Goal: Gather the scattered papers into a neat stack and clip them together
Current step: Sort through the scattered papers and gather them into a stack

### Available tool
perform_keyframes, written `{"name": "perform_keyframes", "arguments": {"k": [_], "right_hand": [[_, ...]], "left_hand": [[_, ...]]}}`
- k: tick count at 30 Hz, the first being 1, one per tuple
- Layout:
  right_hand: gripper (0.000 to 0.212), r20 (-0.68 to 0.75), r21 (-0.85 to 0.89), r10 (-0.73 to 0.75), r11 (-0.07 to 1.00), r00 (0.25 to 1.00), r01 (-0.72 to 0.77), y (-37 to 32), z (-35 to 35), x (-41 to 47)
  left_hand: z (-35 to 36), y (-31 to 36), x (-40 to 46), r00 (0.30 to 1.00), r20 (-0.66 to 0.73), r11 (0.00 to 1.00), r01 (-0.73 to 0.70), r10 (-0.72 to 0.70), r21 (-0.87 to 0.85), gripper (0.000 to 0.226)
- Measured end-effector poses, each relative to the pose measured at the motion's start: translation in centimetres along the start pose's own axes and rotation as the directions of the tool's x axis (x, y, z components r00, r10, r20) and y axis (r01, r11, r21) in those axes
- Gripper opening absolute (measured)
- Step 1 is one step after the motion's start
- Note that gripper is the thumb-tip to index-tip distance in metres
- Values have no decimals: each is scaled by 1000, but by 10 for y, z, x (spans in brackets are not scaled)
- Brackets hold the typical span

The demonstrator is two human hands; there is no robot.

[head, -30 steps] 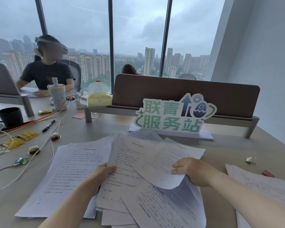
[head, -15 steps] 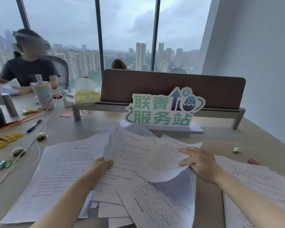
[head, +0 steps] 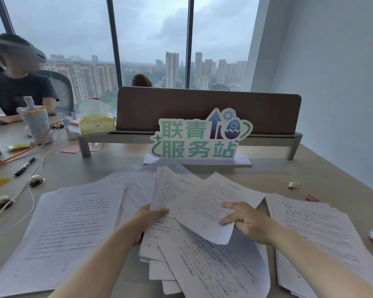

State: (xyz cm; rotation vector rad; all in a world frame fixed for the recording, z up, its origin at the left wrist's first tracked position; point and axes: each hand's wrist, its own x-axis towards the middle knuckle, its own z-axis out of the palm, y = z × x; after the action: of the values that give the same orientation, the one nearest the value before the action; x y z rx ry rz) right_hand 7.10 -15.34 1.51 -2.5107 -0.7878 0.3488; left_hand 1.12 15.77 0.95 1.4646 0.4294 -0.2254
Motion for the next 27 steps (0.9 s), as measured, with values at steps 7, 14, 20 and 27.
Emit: {"name": "perform_keyframes", "arguments": {"k": [7,14,20,27], "right_hand": [[54,-165,69,50,997,985,-39,17,1,-13],[60,-308,-7,155,986,939,-166,27,-14,-33],[77,-245,69,619,779,747,-623,43,-33,-42],[62,-192,55,740,664,645,-745,51,-41,-54]], "left_hand": [[32,-2,3,1000,22,999,-14,13,44,23],[36,-4,15,997,-82,988,26,-13,152,17],[31,-6,18,995,-100,992,26,-14,121,16],[27,-9,22,995,-97,997,19,-11,77,17]]}}
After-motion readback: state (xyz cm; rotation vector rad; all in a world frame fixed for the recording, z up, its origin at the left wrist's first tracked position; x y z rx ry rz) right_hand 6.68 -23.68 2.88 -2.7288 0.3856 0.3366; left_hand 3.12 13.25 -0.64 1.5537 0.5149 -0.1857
